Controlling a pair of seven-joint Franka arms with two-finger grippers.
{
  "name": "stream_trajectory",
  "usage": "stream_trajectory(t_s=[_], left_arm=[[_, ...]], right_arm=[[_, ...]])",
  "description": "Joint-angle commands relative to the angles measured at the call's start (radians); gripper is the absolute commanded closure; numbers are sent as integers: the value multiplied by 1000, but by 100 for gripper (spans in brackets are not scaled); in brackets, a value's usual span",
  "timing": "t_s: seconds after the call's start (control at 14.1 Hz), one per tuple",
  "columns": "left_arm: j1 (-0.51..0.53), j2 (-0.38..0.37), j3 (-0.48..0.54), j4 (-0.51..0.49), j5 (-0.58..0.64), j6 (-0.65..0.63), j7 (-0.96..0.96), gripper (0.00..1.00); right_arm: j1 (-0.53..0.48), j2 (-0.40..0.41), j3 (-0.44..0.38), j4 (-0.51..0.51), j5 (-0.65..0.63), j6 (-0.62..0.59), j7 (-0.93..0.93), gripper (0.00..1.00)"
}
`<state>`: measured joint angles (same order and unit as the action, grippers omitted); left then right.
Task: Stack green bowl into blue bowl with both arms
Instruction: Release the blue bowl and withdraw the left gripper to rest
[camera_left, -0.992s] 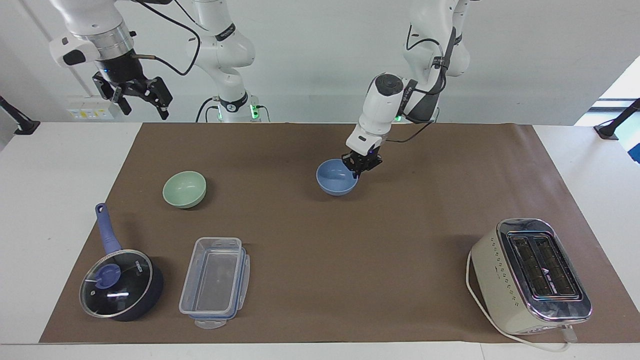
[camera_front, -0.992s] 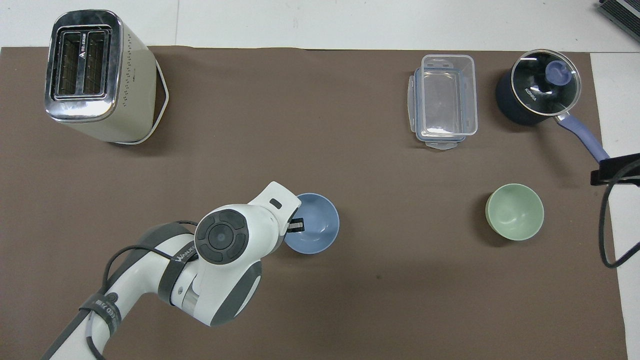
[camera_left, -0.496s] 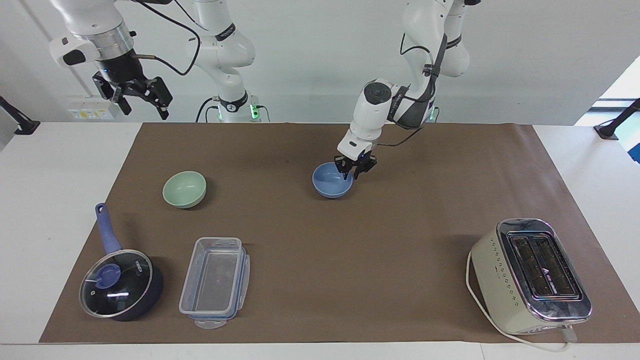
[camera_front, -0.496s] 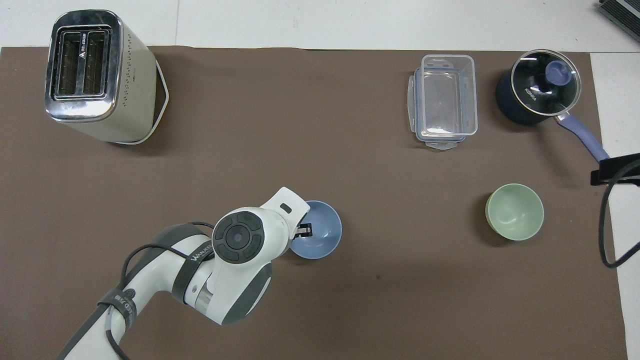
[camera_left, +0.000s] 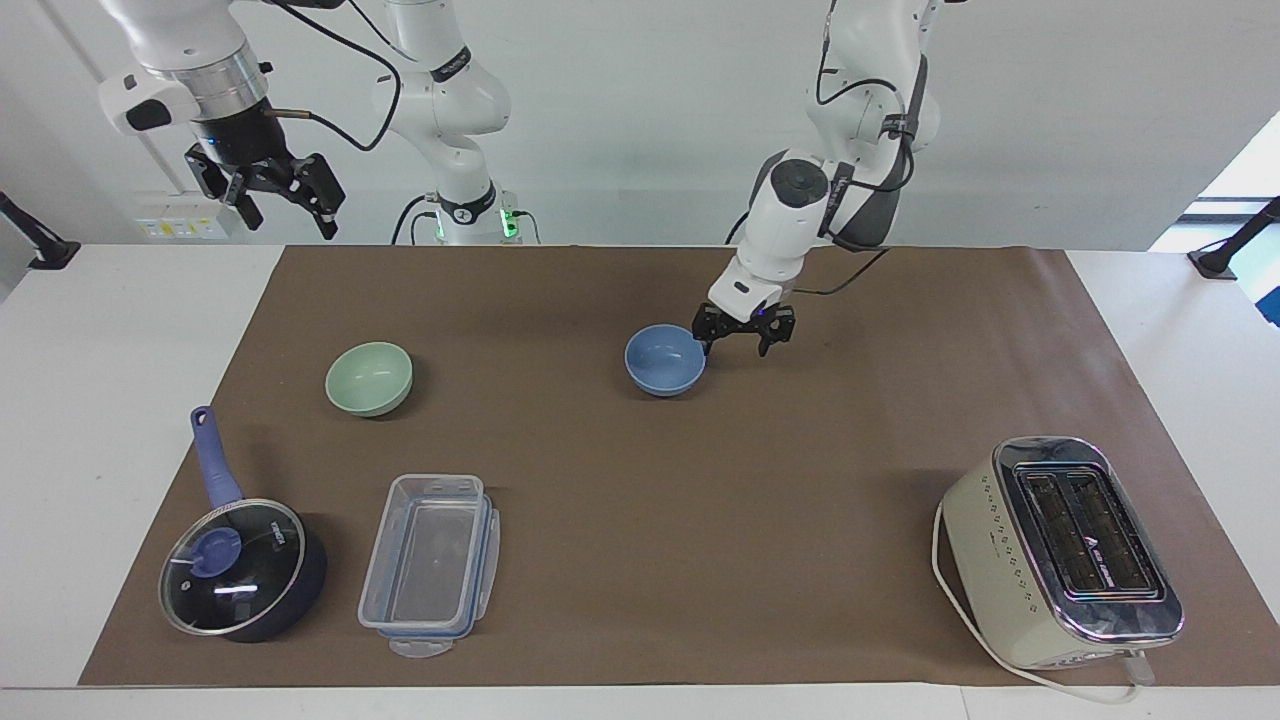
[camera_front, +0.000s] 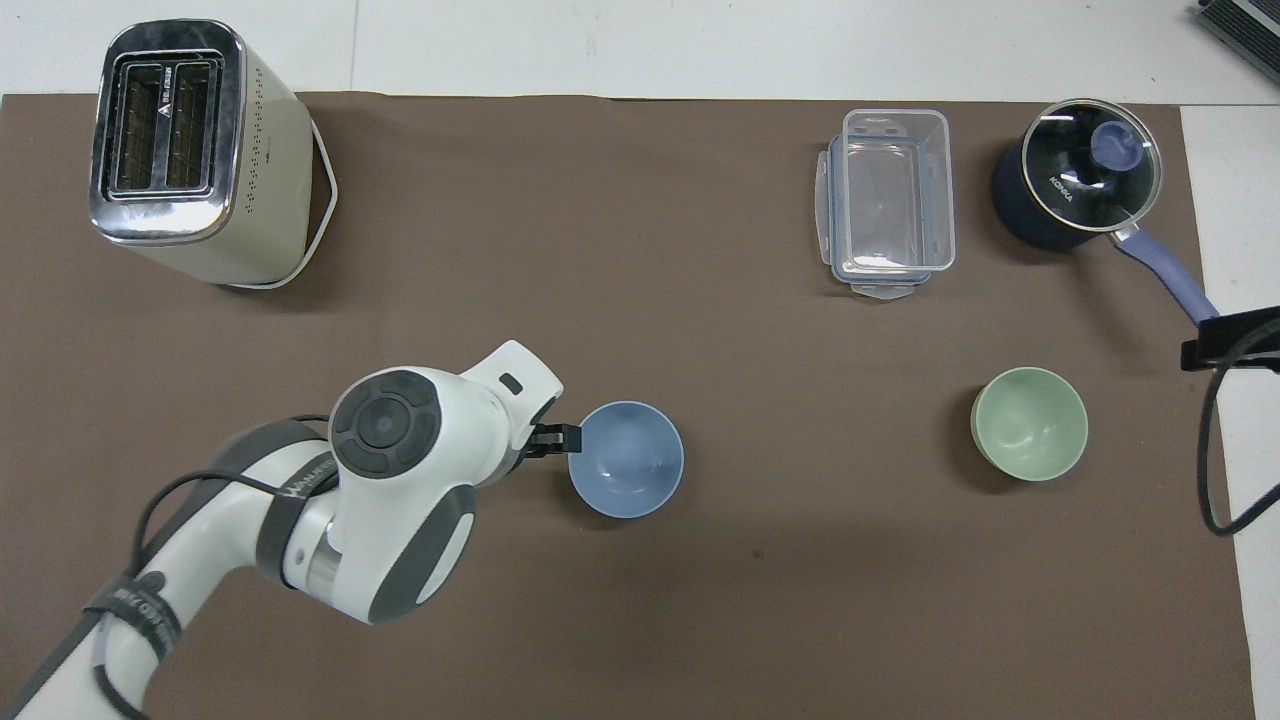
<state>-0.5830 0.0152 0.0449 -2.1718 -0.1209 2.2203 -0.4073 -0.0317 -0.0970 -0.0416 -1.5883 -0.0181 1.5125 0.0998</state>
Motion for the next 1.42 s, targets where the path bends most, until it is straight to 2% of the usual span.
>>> stream_trajectory(t_s=[0.0, 0.21, 0.5, 0.78, 0.92, 1.13, 1.2, 1.35], left_arm=[[119, -115, -7, -14, 20, -112, 163, 0], [234, -176, -5, 10, 24, -192, 319, 0], [373, -167, -5, 167, 78, -330, 471, 0], [492, -155, -5, 259, 92, -338, 636, 0], [520, -100, -5, 363, 124, -382, 673, 0], [555, 17, -5, 585, 144, -519, 699, 0], [555, 32, -5, 622, 141, -534, 700, 0], [551, 34, -5, 627, 133, -541, 700, 0]], right_arm=[[-4, -9, 12, -2, 1, -5, -23, 0], [-5, -9, 12, -22, 4, 38, -69, 0], [-7, -3, 12, -168, 4, 179, -94, 0], [-33, 19, 11, -306, 4, 311, -219, 0], [-50, 37, 11, -370, 4, 368, -262, 0], [-91, 111, 11, -464, 4, 533, -342, 0], [-96, 123, 11, -484, 4, 569, -344, 0], [-117, 167, 11, -496, 4, 616, -403, 0]])
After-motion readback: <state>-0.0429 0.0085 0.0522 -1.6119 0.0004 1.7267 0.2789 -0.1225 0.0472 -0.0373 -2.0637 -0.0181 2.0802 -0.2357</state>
